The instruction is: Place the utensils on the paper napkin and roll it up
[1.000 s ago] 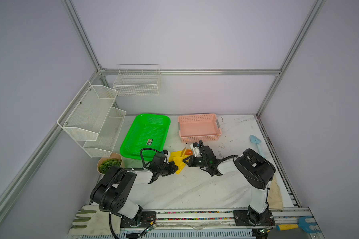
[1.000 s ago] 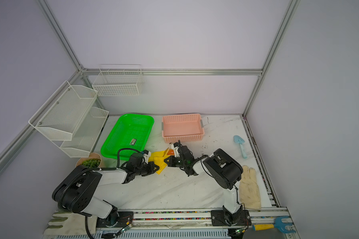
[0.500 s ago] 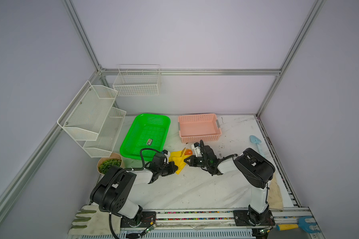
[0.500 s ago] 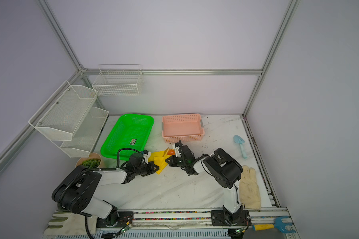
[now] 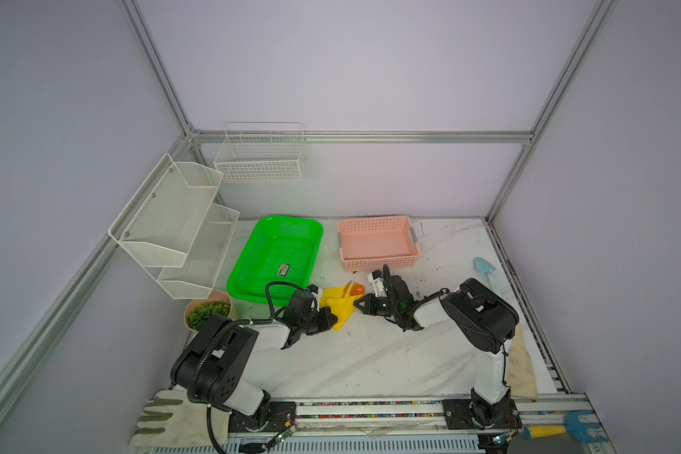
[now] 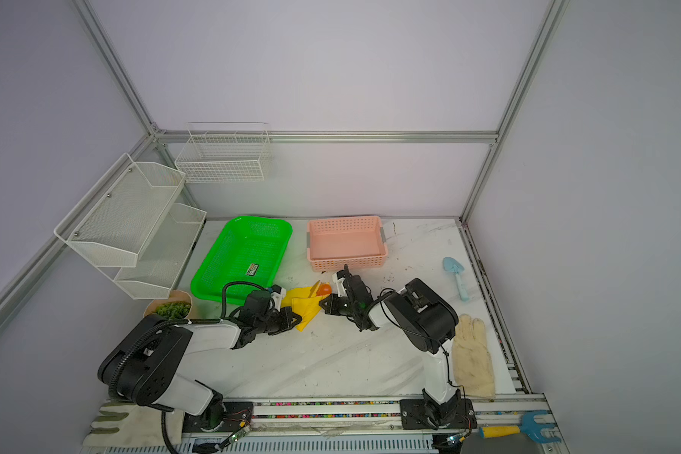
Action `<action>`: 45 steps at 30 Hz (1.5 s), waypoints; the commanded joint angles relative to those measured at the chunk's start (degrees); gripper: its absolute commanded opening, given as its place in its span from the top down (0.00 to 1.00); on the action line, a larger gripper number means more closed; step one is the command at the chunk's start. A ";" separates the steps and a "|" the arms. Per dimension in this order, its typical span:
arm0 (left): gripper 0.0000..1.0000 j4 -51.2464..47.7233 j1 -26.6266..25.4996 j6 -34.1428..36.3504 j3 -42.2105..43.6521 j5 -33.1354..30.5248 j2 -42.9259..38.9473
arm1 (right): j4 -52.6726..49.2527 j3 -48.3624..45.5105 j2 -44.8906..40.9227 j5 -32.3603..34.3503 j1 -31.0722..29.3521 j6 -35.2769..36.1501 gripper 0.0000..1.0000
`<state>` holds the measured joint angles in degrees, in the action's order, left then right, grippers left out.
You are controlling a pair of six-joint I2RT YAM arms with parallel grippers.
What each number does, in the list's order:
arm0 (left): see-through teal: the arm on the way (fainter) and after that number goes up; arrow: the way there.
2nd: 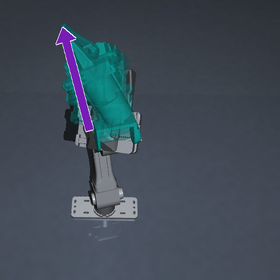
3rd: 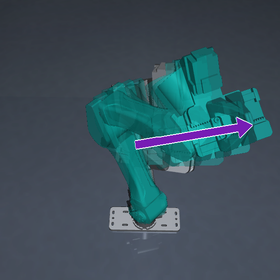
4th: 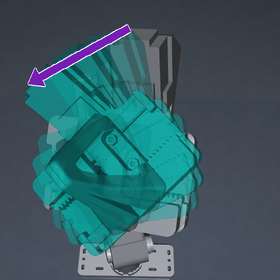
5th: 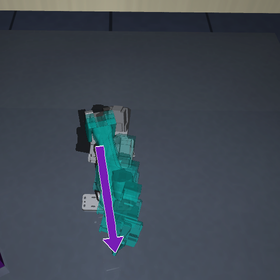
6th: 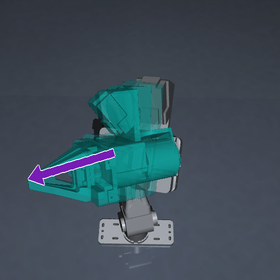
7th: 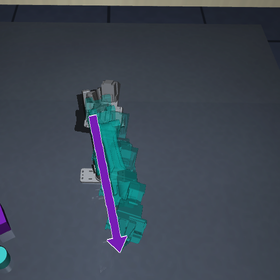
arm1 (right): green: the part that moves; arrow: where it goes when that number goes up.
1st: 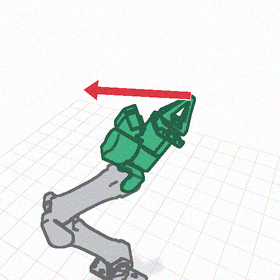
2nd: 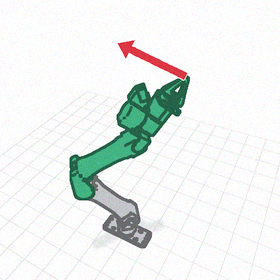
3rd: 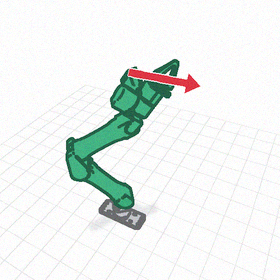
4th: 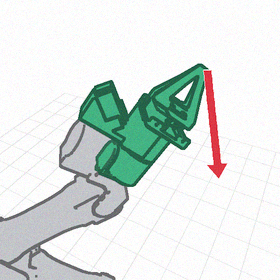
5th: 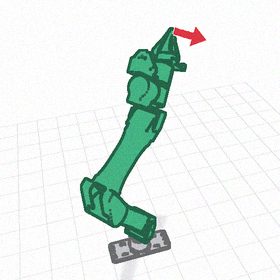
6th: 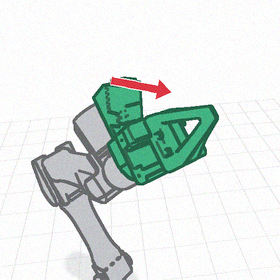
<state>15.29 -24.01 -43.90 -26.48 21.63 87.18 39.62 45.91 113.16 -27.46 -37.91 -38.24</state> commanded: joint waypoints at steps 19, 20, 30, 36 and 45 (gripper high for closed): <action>0.96 -3.09 0.78 -0.13 1.61 -1.85 -0.80 | -2.81 2.75 -1.52 0.41 0.38 1.21 1.00; 0.96 -3.07 0.75 -0.21 1.61 -1.78 -0.84 | -2.79 3.01 -0.80 0.43 0.47 1.24 1.00; 0.96 -3.24 0.81 -0.17 1.89 -1.84 -1.28 | -2.79 2.72 0.14 1.10 1.48 1.67 1.00; 0.96 -2.90 0.82 -0.16 2.11 -1.77 -1.01 | -3.93 3.11 -2.66 1.87 1.95 1.67 1.00; 0.96 -2.72 0.78 -0.31 2.27 -1.76 -1.21 | -3.23 3.07 1.12 1.34 2.78 2.03 1.00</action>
<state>14.59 -23.97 -43.92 -26.46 21.26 86.70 36.49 48.40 112.79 -26.55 -35.33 -37.04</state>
